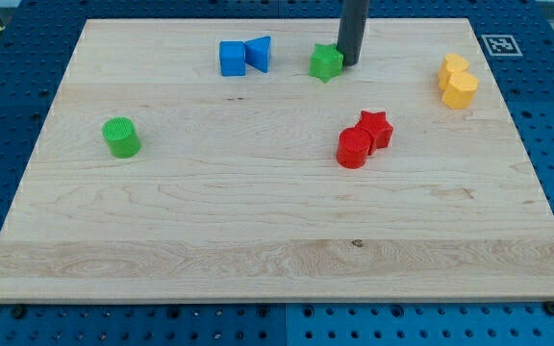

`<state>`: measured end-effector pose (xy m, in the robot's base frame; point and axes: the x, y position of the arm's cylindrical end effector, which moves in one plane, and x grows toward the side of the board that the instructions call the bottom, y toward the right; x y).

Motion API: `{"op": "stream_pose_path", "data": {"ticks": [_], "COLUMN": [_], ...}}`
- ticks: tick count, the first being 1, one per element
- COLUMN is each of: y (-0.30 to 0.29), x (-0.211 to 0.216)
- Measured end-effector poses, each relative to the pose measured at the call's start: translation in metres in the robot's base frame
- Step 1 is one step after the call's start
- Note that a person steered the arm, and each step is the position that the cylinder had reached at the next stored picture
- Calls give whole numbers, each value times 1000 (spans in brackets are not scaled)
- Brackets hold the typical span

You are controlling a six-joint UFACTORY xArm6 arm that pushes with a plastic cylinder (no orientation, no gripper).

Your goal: Slide the green star to the center

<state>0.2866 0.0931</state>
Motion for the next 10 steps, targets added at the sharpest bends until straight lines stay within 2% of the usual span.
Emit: {"op": "stream_pose_path", "data": {"ticks": [1, 4, 5, 6, 7, 8, 9, 10], "y": [-19, -79, -42, -6, -5, -22, -52, -54], "x": [11, 93, 84, 24, -34, -44, -14, 42]}}
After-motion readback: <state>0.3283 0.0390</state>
